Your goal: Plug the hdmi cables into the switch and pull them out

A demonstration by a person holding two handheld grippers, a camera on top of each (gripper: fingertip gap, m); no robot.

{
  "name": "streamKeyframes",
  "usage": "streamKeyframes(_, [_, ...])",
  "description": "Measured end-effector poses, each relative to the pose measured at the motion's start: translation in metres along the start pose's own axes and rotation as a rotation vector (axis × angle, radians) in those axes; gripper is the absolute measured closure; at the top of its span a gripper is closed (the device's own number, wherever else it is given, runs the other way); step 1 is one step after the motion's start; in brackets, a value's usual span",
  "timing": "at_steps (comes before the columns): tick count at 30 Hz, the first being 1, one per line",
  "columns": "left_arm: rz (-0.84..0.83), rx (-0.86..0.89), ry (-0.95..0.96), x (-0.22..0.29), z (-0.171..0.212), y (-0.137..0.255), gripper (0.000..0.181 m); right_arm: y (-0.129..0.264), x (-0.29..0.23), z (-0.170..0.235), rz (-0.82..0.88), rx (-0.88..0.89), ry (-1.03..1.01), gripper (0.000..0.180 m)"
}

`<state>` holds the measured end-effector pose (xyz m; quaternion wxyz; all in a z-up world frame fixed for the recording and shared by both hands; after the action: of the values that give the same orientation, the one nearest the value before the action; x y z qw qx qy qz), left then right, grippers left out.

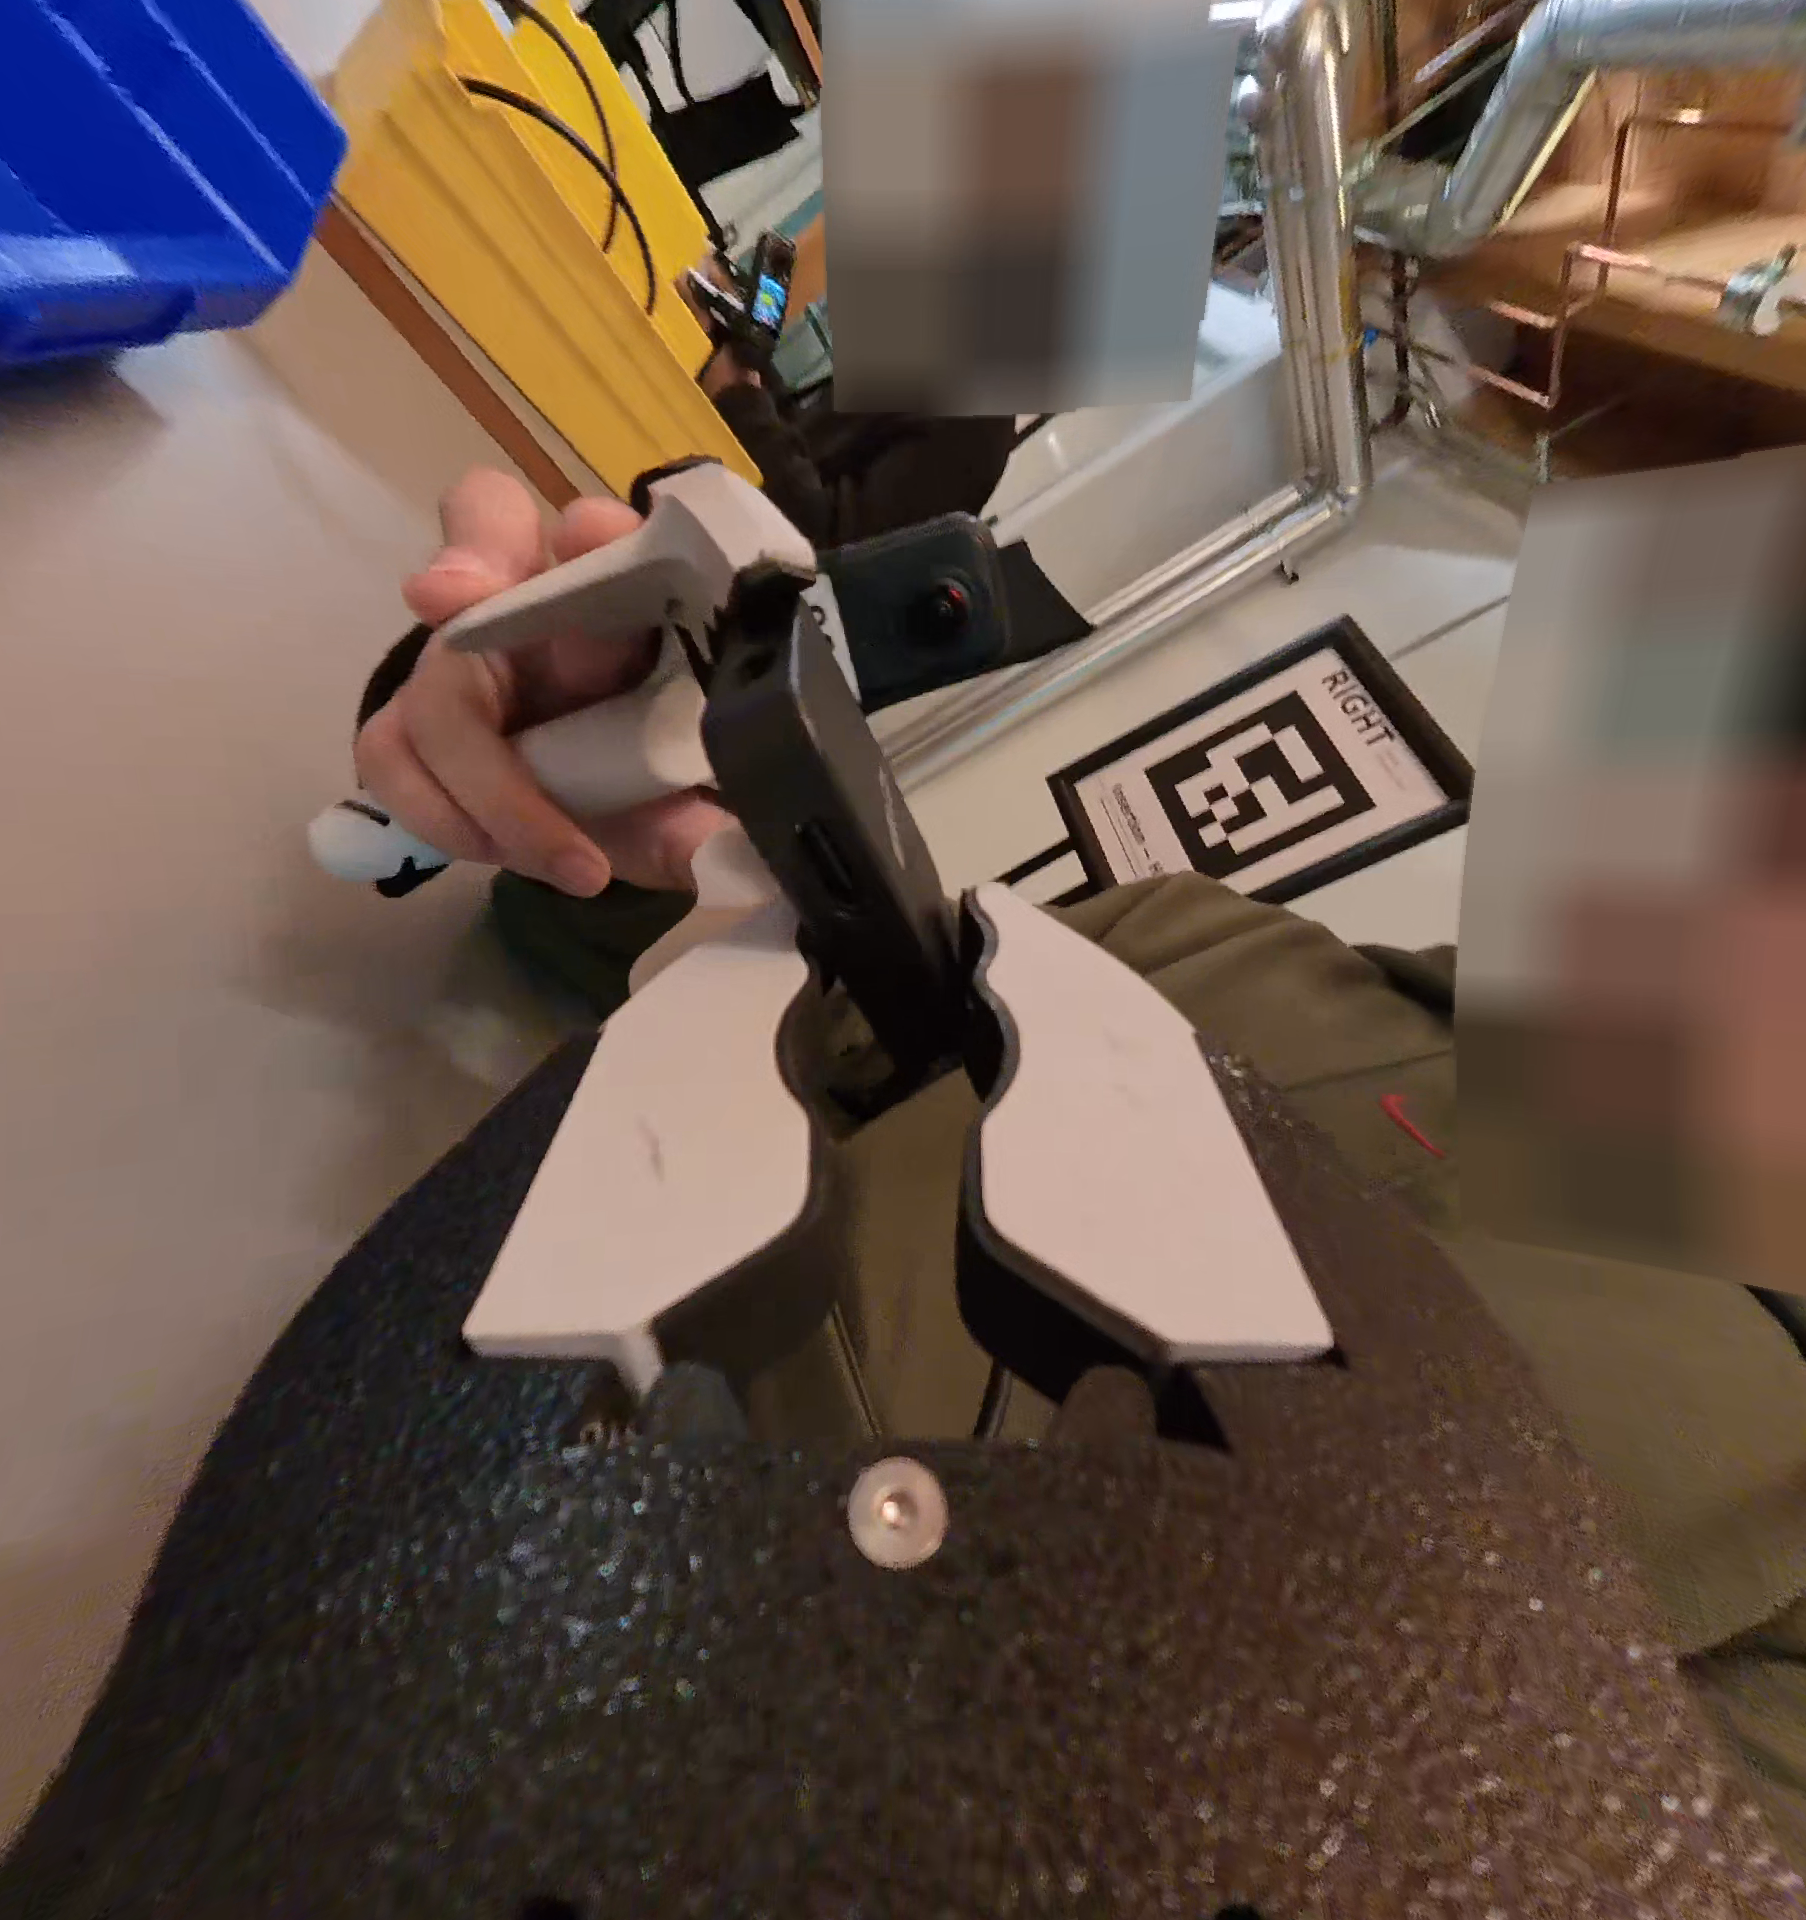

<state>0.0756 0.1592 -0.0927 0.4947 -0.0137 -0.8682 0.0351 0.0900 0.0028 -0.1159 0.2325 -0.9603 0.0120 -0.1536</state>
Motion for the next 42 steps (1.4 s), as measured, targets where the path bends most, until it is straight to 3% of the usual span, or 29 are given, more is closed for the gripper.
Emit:
streamKeyframes(1, [-0.025,0.013,0.017,-0.004,0.0,0.002,0.16,0.002,0.001,0.004,0.005,-0.037,0.016,0.107])
streamKeyframes(6, [-0.237,0.017,0.072,-0.021,0.001,0.012,0.167,0.005,0.004,0.024,0.027,-0.256,0.038,0.106])
streamKeyframes(11, [-0.4,-0.018,0.049,-0.024,0.0,0.014,0.167,0.003,0.004,0.031,0.052,-0.34,0.108,0.097])
streamKeyframes(17, [-0.422,-0.018,0.083,-0.031,0.002,0.012,0.167,0.004,0.001,0.039,0.029,-0.437,0.236,0.102])
streamKeyframes(26, [-0.51,0.0,0.012,-0.031,0.004,0.01,0.164,0.004,0.002,0.05,0.064,-0.397,0.067,0.106])
streamKeyframes(31, [-0.589,0.02,-0.288,-0.003,-0.011,0.015,0.145,0.016,0.014,0.054,0.13,-0.316,-0.098,0.106])
streamKeyframes(34, [-0.649,0.181,-0.574,0.038,-0.038,0.044,0.146,0.028,0.025,0.051,0.177,-0.234,-0.184,0.106])
streamKeyframes(36, [-0.782,0.284,-0.687,0.057,-0.056,0.076,0.146,0.034,0.03,0.049,0.195,-0.181,-0.233,0.106])
streamKeyframes(38, [-1.039,0.286,-0.726,0.058,-0.069,0.116,0.146,0.038,0.034,0.047,0.2,-0.133,-0.263,0.106])
streamKeyframes(40, [-1.335,0.194,-0.694,0.047,-0.076,0.157,0.146,0.041,0.035,0.046,0.208,-0.096,-0.278,0.106])
streamKeyframes(42, [-1.509,0.052,-0.654,0.029,-0.081,0.188,0.146,0.043,0.037,0.046,0.21,-0.075,-0.3,0.106])
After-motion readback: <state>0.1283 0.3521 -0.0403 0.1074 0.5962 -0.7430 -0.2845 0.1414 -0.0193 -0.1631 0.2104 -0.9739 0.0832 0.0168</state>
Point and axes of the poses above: each gripper's, where its closed fingertips meet, y back along the fingers, z out of its underside, x = y × z across the jaws, the point moved 9 cm from there along y, back along the fingers, and after that the axes turned 7 degrees about x, right-handed, at the moved point
